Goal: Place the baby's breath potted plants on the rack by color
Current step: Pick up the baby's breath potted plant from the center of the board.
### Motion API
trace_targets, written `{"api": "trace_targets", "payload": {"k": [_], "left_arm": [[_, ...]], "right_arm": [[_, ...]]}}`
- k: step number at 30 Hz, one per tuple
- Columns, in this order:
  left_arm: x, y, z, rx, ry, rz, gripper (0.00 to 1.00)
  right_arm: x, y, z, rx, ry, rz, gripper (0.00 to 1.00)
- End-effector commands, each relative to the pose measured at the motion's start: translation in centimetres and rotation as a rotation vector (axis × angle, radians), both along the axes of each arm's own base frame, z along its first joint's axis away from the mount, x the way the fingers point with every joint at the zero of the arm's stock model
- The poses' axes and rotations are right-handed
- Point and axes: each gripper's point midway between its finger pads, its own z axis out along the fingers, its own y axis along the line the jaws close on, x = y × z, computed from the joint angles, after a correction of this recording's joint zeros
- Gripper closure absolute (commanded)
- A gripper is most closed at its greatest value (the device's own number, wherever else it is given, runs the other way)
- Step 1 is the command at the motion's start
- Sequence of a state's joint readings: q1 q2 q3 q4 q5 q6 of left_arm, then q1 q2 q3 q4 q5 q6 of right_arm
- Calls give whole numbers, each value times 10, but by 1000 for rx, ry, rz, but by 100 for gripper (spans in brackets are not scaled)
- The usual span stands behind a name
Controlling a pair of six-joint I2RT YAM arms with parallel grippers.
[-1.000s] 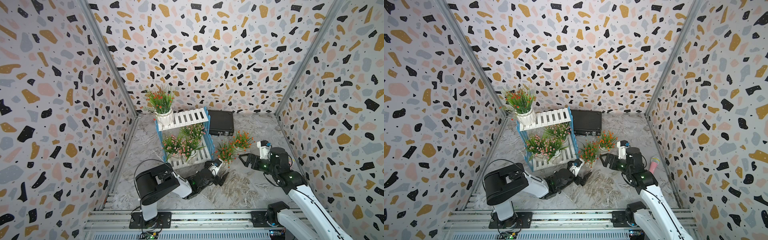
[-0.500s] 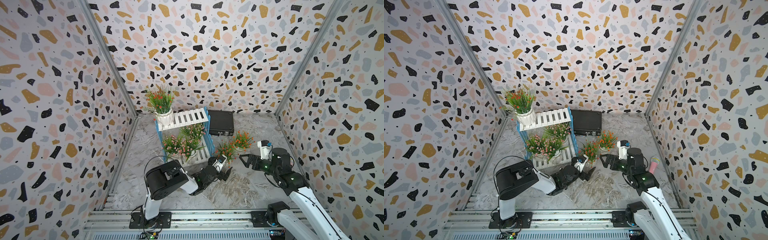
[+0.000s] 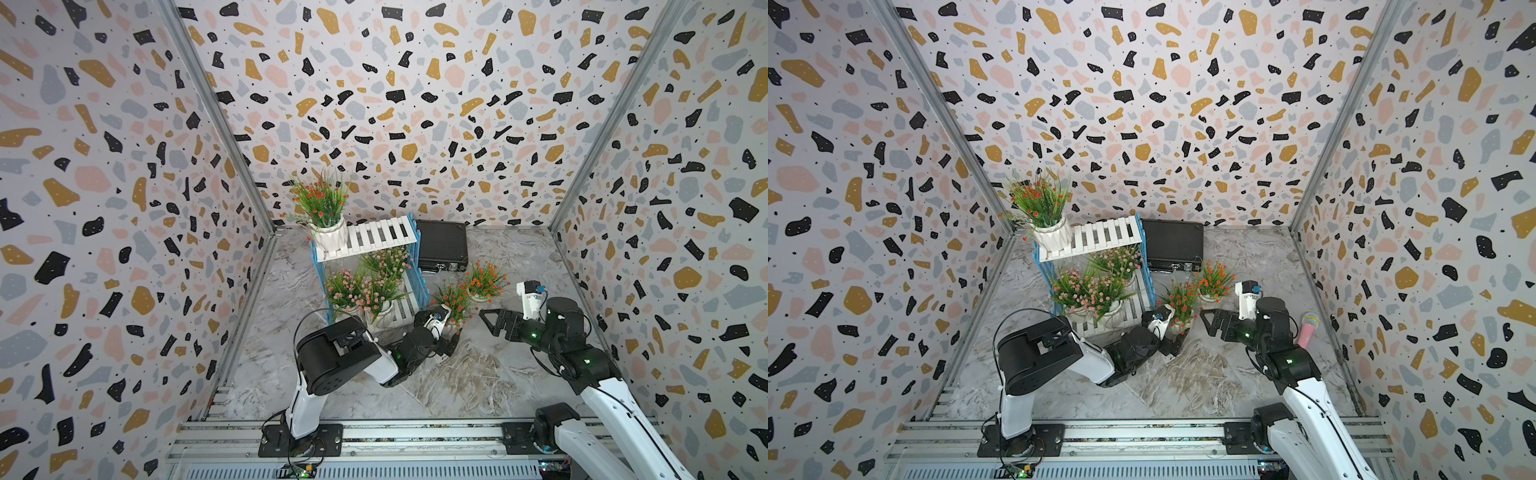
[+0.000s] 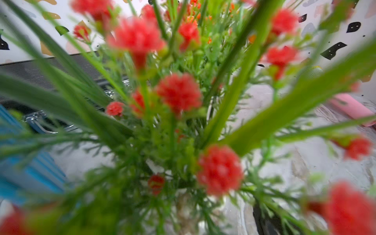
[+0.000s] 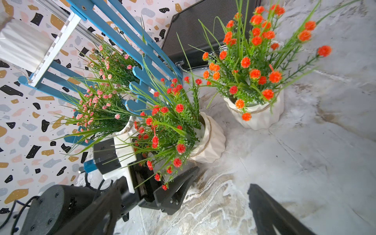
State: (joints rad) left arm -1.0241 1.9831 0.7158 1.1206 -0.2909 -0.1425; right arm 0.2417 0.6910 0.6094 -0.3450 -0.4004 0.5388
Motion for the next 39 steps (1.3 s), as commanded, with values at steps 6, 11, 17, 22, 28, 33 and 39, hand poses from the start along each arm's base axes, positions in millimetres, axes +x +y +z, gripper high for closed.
{"api": "trace_targets", "payload": {"k": [6, 11, 17, 22, 28, 33, 39], "left_arm": [[22, -12, 17, -47, -17, 6, 1], [27, -17, 10, -33, -3, -1, 1], [37, -15, 5, -25, 3, 26, 1], [46, -15, 5, -22, 2, 42, 1], [52, -19, 5, -25, 5, 37, 1], [56, -23, 3, -23, 8, 35, 1], [54, -26, 0, -27, 18, 20, 0]], "right_arm": [[-3, -1, 3, -2, -25, 8, 1], [-5, -2, 3, -3, -30, 7, 1], [-8, -2, 6, -5, -43, 10, 1], [-8, -2, 6, -6, -47, 10, 1], [-10, -3, 6, -11, -51, 12, 1], [-10, -3, 5, -12, -51, 11, 1], [-10, -3, 6, -11, -52, 13, 1]]}}
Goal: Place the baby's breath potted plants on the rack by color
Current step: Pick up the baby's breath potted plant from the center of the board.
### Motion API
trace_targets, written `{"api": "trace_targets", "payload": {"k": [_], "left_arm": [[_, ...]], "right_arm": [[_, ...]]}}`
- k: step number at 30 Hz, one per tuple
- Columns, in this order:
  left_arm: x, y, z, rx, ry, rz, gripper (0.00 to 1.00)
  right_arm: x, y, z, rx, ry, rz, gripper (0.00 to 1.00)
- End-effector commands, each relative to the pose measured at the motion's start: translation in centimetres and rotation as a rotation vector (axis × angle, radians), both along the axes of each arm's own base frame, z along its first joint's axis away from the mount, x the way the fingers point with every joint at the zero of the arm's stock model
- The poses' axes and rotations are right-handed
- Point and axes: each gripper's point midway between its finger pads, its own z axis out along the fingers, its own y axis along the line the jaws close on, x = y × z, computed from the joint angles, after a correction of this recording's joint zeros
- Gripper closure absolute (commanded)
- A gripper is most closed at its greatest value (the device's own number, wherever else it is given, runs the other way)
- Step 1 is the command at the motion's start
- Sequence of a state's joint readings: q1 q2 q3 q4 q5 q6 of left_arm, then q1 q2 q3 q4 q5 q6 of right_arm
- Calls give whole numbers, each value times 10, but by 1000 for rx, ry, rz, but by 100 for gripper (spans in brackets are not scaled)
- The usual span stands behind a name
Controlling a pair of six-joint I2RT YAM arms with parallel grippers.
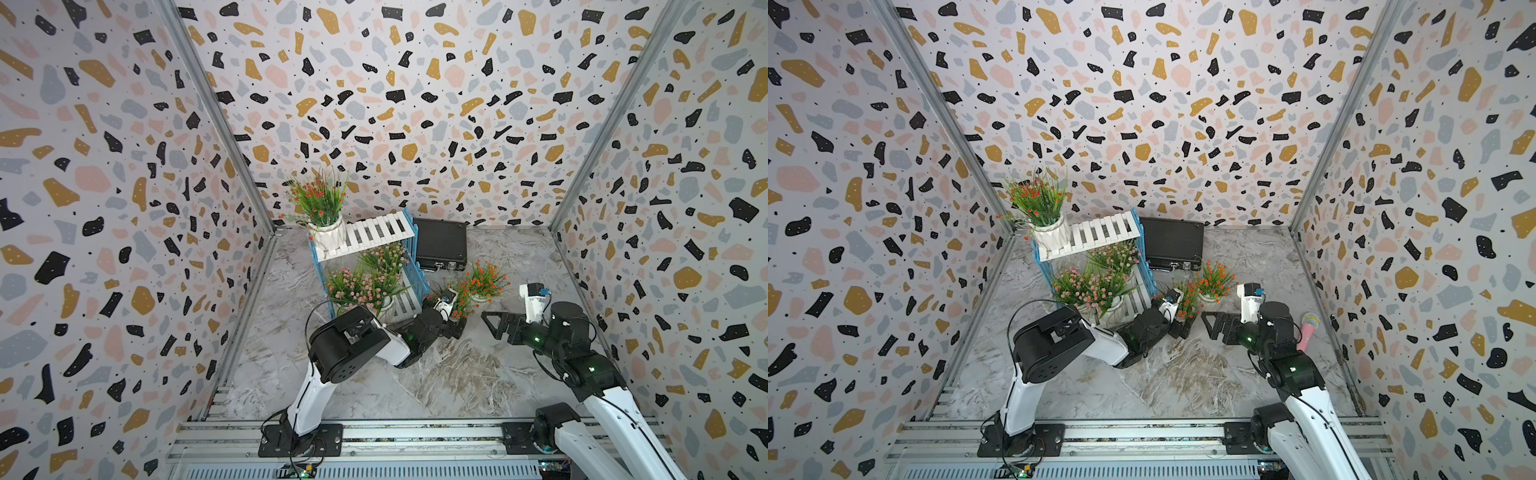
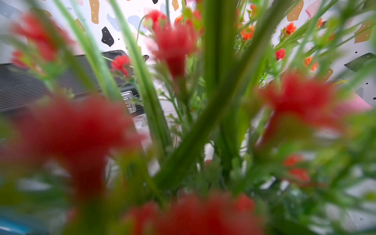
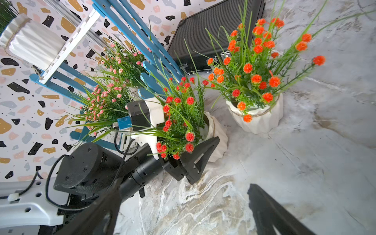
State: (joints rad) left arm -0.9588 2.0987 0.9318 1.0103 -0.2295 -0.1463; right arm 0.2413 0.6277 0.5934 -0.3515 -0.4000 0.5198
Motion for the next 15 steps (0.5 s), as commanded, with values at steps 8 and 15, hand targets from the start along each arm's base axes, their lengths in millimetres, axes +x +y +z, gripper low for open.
{"api": "trace_targets", "payload": {"k": [8, 15], "left_arm": [[0, 0, 2, -35, 0, -29, 8], [-17, -5, 6, -13, -7, -77, 15]], "right_arm": [[-5, -1, 0, -7, -3, 6, 1], [-6, -1, 0, -7, -7, 7, 1]]}}
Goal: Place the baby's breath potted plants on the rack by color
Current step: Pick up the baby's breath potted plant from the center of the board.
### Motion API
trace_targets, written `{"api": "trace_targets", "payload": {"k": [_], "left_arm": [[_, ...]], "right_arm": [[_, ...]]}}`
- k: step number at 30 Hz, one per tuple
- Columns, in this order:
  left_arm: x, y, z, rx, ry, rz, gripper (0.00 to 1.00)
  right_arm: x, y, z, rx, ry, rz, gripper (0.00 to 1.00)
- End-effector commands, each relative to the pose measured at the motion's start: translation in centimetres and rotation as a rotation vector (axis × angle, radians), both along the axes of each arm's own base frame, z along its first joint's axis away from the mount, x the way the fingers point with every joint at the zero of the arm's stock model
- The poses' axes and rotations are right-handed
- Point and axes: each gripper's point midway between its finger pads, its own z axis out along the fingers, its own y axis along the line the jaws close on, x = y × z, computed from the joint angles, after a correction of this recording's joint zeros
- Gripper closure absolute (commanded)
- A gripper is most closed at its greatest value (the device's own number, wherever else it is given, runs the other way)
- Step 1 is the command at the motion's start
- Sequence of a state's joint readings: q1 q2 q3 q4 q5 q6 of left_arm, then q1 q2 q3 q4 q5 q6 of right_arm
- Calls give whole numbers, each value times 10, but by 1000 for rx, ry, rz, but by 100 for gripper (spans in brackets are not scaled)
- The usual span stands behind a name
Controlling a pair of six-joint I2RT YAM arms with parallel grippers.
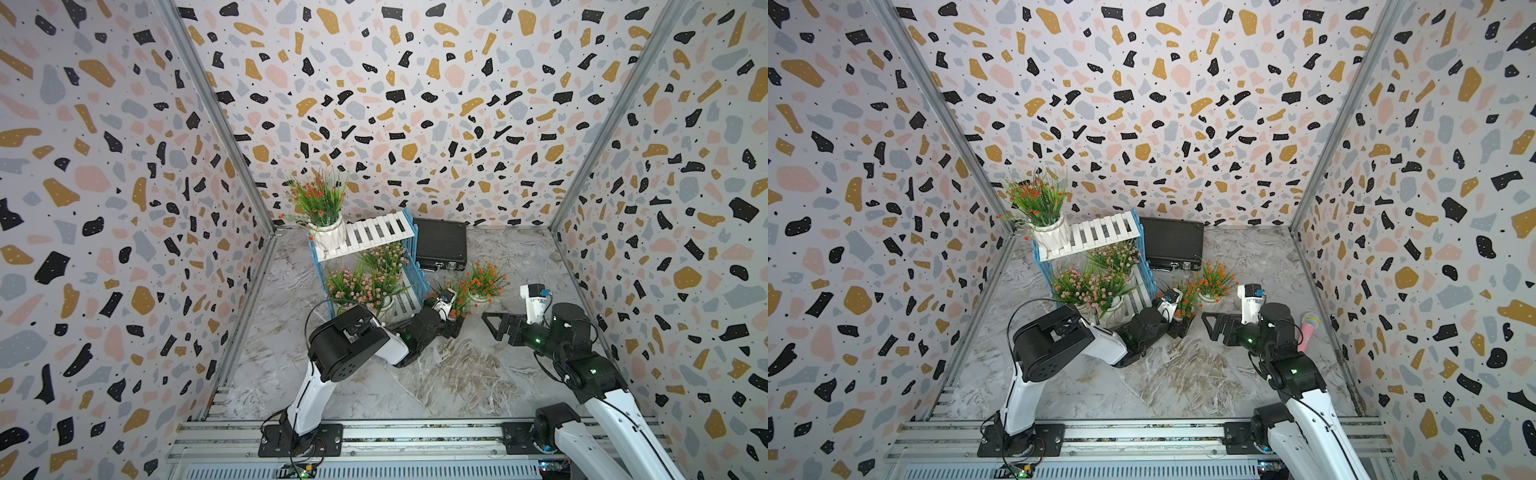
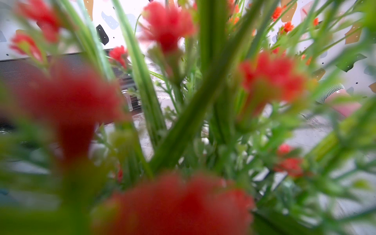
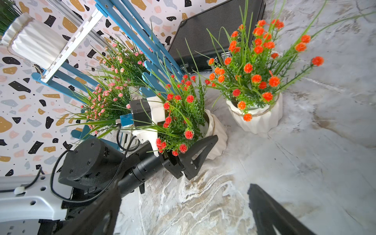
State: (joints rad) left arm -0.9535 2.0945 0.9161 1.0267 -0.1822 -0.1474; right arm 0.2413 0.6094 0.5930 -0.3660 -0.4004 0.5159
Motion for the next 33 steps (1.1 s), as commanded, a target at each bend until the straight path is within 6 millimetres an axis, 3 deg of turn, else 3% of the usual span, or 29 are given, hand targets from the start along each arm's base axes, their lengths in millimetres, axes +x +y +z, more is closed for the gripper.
{"api": "trace_targets", "payload": {"k": [1, 12, 23, 33], "left_arm": [[-16, -5, 8, 3, -20, -45, 15], [-59, -11, 25, -10, -8, -117, 17], [-83, 14, 91, -62, 8, -100, 18], [-86, 29, 124, -63, 22, -69, 18]], "right_arm": [[-2, -1, -1, -4, -2, 5, 1], [-4, -9, 3, -37, -36, -30, 1], [-9, -33, 19, -145, -96, -120, 1], [-17, -40, 17, -156, -105, -145, 1]]}}
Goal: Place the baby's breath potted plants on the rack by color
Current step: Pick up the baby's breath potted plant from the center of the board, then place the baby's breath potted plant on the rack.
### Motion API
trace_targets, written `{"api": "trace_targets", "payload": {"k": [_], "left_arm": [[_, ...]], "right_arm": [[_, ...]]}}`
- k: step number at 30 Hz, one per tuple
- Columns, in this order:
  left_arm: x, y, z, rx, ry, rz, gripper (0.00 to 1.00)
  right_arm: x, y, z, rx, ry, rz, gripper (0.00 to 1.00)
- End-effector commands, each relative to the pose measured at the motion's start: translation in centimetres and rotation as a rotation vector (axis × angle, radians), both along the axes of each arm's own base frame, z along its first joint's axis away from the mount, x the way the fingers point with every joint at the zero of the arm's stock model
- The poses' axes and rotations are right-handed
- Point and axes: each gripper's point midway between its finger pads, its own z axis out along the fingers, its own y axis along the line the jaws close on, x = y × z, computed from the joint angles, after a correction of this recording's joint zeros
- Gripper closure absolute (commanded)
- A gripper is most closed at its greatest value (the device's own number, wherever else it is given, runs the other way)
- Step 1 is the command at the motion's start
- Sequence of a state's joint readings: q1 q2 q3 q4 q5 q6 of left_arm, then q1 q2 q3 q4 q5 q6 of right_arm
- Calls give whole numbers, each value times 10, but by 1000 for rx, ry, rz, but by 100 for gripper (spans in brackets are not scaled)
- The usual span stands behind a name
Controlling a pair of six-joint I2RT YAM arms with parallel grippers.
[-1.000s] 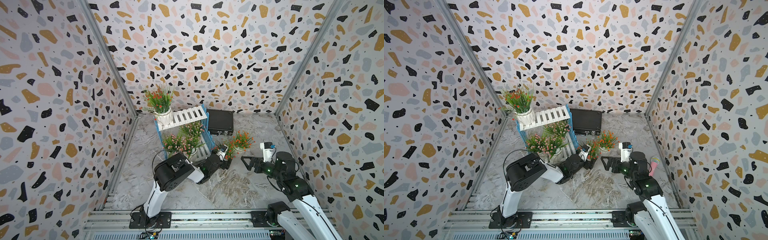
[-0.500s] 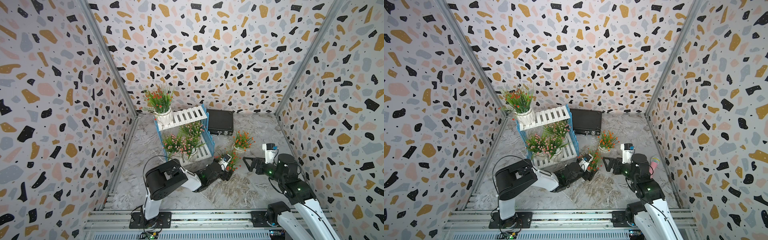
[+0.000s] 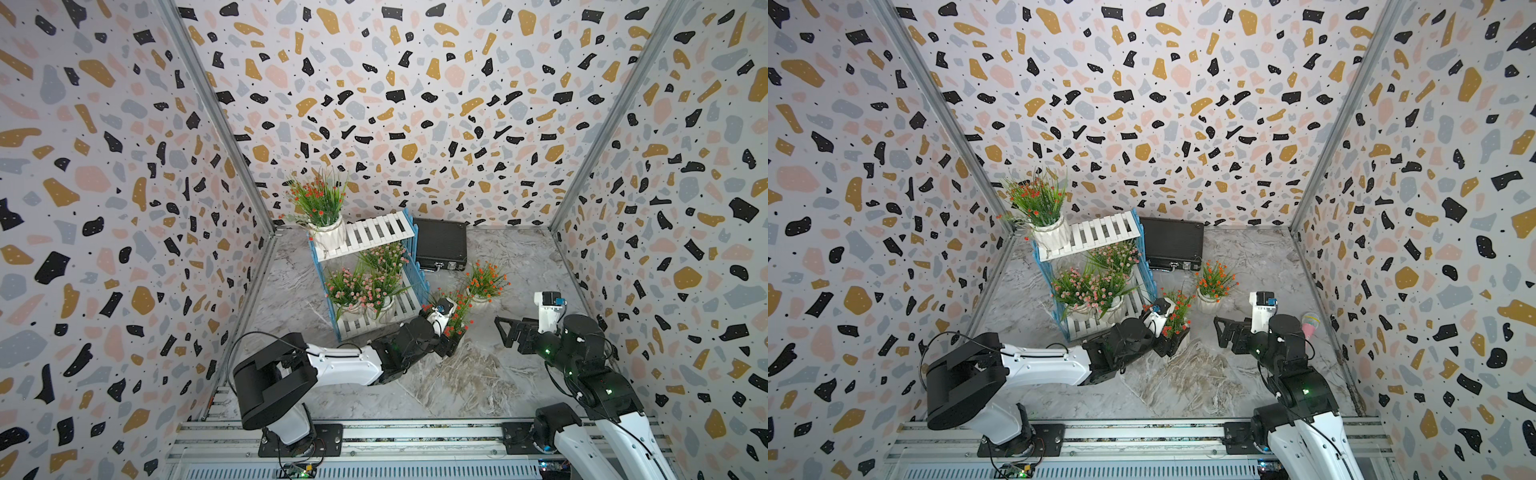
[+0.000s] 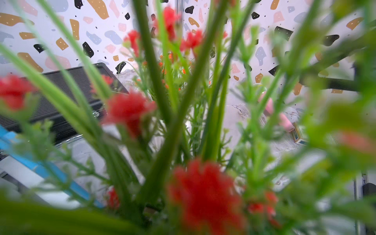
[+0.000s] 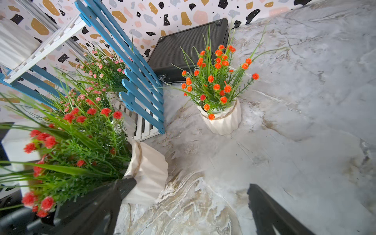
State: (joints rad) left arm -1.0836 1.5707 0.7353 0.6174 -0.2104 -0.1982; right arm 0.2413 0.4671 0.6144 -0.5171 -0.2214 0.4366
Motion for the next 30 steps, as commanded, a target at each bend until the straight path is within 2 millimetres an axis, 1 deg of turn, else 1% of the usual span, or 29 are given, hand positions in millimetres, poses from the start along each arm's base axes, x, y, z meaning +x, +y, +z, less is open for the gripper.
{"api": "trace_targets", "payload": {"k": [1, 7, 17, 23, 30], "left_arm": [[2, 0, 49, -94, -41, 23, 18], [4, 12, 88, -89, -49, 64, 18], [20, 42, 143, -54, -65, 208, 21], [41, 69, 179, -42, -58, 306, 21], [75, 107, 224, -58, -75, 401, 20]], "right_arm": [[-4, -8, 12, -22, -37, -26, 1], [-4, -10, 11, -24, -32, -40, 1], [-6, -10, 4, -19, -21, -40, 1], [-6, -10, 3, -19, -19, -39, 1], [-5, -10, 2, -20, -20, -40, 1]]}}
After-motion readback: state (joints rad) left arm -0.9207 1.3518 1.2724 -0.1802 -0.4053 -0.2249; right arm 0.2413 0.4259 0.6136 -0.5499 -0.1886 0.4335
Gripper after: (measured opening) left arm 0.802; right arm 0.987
